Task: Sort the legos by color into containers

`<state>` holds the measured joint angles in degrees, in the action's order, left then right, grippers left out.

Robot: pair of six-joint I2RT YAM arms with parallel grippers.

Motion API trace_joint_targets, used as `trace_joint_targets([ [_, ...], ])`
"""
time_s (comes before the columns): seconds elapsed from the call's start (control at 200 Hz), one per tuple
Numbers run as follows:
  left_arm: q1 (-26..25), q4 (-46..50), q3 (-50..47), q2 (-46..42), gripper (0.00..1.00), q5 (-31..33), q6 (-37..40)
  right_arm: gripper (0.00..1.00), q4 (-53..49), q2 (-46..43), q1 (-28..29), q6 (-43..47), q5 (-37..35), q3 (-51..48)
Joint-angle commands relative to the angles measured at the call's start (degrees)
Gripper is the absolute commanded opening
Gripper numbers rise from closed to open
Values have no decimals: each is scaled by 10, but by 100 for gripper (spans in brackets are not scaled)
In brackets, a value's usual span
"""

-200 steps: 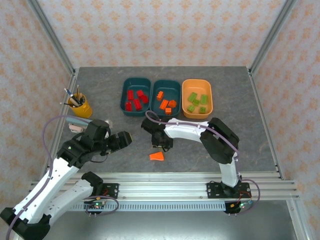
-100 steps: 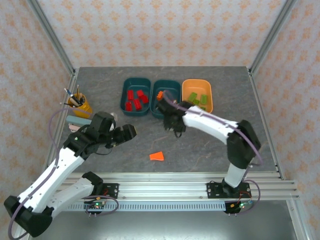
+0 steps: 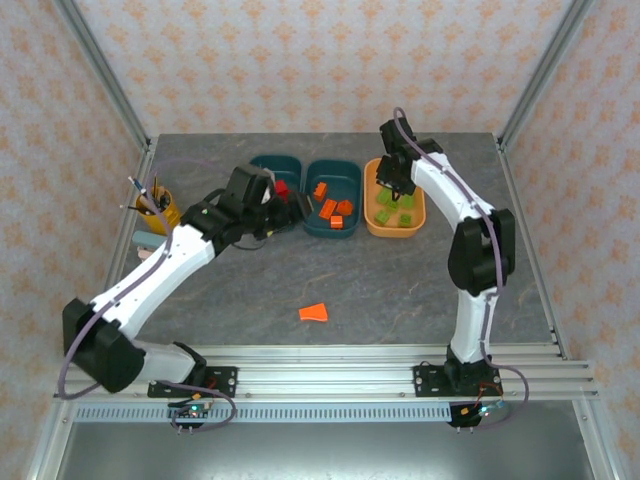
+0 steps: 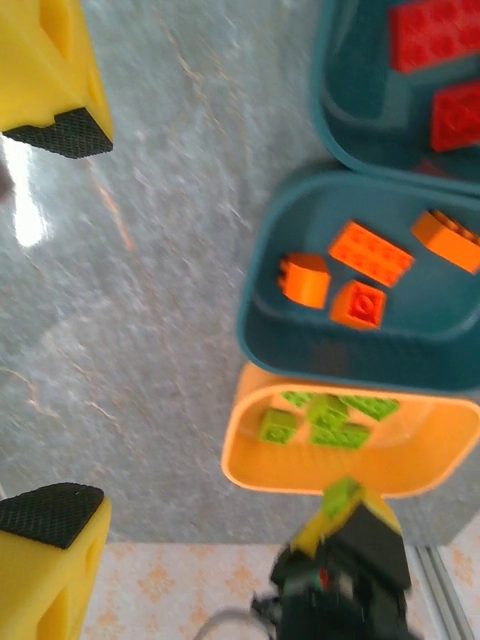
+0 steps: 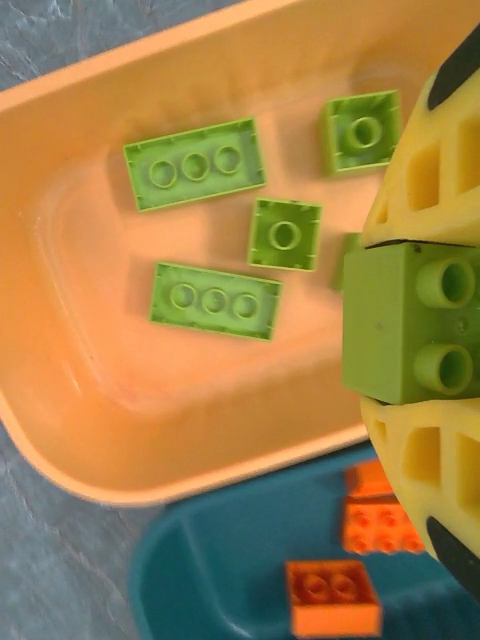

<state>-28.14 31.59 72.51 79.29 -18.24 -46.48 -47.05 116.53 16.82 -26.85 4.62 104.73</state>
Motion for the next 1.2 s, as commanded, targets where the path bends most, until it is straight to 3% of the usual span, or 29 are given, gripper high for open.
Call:
trace_joint_targets([
  [0.0,-4,-36,57,45,88,-7,10,28,17,51,-22,10,21,48],
  [0.195,-6,-34,119,113,87,-14,23,28,19,134,-50,7,16,125],
  [0.44,-9,-31,135,135,87,-15,26,29,4,213,-71,-9,19,205],
  [0.691,-10,-18,134,136,87,-14,32,49,-31,243,-68,-22,33,270],
  [0.956,-10,25,116,101,87,10,48,53,-11,119,-21,-2,17,200],
  [1.196,-10,80,-1,-23,87,47,52,60,116,-128,110,117,23,-121],
])
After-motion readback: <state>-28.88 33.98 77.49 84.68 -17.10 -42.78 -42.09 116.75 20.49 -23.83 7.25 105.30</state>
